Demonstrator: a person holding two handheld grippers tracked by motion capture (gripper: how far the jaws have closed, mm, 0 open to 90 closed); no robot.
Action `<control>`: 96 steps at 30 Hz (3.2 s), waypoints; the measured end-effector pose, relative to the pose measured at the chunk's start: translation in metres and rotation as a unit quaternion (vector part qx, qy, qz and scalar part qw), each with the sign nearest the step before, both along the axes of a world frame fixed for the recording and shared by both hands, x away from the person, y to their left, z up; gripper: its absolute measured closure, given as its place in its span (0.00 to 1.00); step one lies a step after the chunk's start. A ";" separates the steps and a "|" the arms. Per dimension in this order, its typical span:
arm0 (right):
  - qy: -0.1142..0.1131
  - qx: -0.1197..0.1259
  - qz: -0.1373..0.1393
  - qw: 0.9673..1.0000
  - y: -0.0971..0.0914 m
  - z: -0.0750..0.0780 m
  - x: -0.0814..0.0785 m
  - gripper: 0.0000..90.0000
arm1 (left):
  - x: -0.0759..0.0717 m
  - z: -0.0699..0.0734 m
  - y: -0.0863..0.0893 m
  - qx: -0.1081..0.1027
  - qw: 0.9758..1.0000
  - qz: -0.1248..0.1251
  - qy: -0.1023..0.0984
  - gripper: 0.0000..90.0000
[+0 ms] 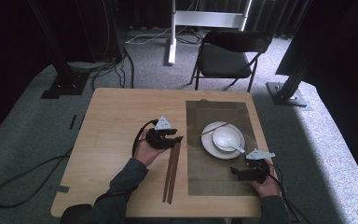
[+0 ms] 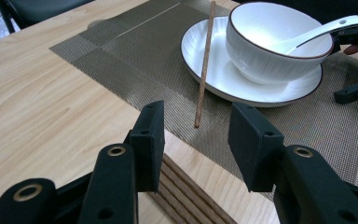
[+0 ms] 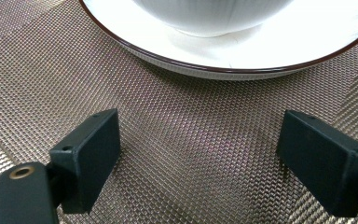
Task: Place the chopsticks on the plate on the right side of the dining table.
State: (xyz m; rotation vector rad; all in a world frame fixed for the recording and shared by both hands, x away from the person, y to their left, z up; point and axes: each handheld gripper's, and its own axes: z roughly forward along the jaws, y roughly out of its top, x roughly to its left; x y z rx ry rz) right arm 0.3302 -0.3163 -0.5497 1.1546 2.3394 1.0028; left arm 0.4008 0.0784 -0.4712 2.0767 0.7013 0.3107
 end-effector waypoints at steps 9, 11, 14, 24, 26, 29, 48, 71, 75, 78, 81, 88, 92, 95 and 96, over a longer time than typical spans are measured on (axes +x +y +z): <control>0.001 0.000 0.000 1.000 0.000 0.000 0.000 0.14 | -0.004 -0.009 0.003 0.002 1.000 0.003 0.011 0.62; 0.000 0.000 0.000 1.000 0.000 0.000 0.000 0.14 | -0.006 -0.011 0.003 0.008 1.000 -0.002 0.012 0.62; 0.000 0.000 0.000 1.000 0.000 0.000 0.000 0.14 | -0.007 -0.014 0.003 0.019 1.000 -0.004 0.009 0.62; 0.000 0.000 0.000 1.000 0.000 0.000 0.000 0.14 | -0.011 -0.021 0.016 0.025 0.999 0.011 0.016 0.62; 0.000 0.000 0.000 1.000 0.000 0.000 0.000 0.14 | -0.013 -0.023 0.017 0.027 0.999 0.015 0.017 0.62; 0.000 0.000 0.000 1.000 0.000 0.000 0.000 0.14 | -0.018 -0.028 0.016 0.036 0.999 0.014 0.017 0.62; 0.000 0.000 0.000 1.000 0.000 0.000 0.000 0.14 | -0.050 -0.049 0.018 0.071 0.996 0.016 0.045 0.60; 0.000 0.000 0.000 1.000 0.000 0.000 0.000 0.14 | -0.073 -0.060 0.012 0.116 0.990 0.019 0.074 0.70; 0.000 0.000 0.000 1.000 0.000 0.000 0.000 0.14 | -0.072 -0.060 0.012 0.117 0.990 0.021 0.074 0.72; 0.000 0.000 0.000 1.000 0.000 0.000 0.000 0.14 | -0.072 -0.059 0.013 0.119 0.990 0.030 0.073 0.76; 0.000 0.000 0.000 1.000 0.000 0.000 0.000 0.14 | -0.072 -0.059 0.013 0.126 0.989 0.039 0.068 0.78; 0.000 0.000 0.000 1.000 0.000 0.000 0.000 0.14 | -0.067 -0.059 0.018 0.123 0.987 0.065 0.074 0.84; 0.000 0.000 0.000 1.000 0.000 0.000 0.000 0.14 | -0.059 -0.058 0.023 0.121 0.987 0.076 0.079 0.86; 0.000 0.000 0.000 1.000 0.000 0.000 0.000 0.14 | -0.056 -0.058 0.026 0.121 0.986 0.085 0.081 0.89; 0.000 0.000 0.000 1.000 0.000 0.000 0.000 0.14 | -0.054 -0.058 0.027 0.118 0.986 0.089 0.082 0.89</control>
